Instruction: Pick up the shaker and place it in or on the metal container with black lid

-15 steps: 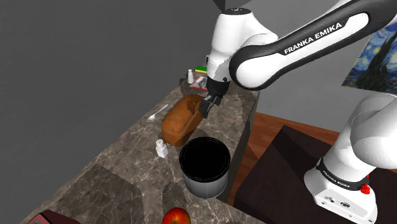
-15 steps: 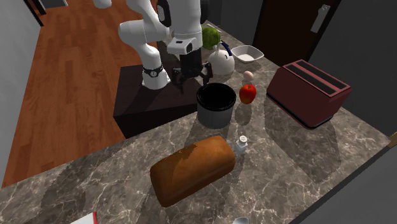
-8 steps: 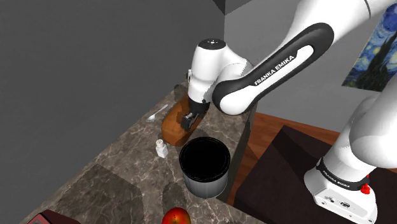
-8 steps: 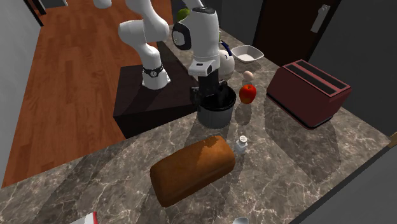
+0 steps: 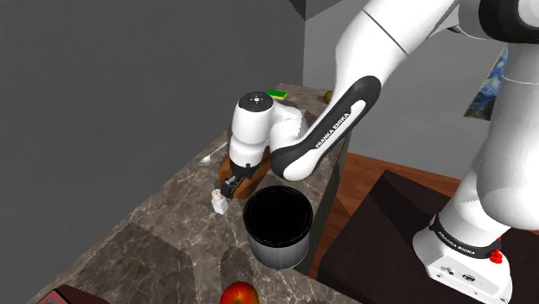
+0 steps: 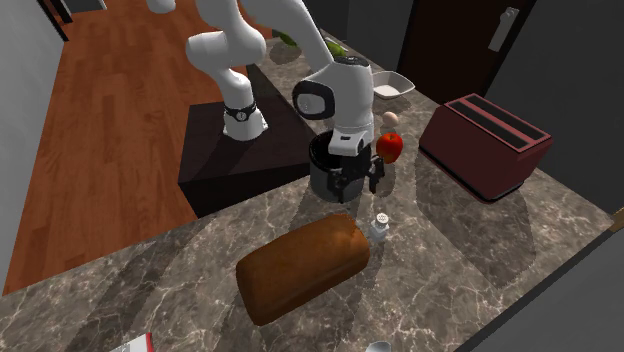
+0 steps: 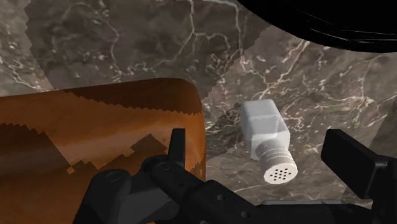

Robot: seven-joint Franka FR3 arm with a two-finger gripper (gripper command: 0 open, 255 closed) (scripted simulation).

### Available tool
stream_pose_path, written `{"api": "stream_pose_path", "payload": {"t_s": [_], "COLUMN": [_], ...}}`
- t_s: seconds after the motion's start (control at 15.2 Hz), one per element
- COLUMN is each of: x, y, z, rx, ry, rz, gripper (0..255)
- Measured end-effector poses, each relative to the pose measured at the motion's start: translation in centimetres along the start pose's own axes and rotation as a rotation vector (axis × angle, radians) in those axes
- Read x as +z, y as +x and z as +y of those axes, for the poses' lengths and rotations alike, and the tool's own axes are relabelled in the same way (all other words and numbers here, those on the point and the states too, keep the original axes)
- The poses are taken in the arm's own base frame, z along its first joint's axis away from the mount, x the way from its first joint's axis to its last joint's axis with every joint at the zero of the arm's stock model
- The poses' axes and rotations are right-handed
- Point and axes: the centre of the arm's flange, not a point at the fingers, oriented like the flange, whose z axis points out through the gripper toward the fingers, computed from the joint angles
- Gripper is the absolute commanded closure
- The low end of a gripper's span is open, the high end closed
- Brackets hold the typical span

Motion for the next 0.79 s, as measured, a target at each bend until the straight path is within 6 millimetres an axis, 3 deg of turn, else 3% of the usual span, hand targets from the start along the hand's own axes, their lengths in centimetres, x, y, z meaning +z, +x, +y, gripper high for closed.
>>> {"api": "stream_pose_path", "payload": {"t_s": [0.33,0.79], "x": [5.0,8.8], "y": [1.9,2.4], "z": [-3.3,-4.3], "rx": [-0.004,-0.009], "ry": [0.006,0.012], "rz": [0.031,0.042], "gripper": [0,0]}}
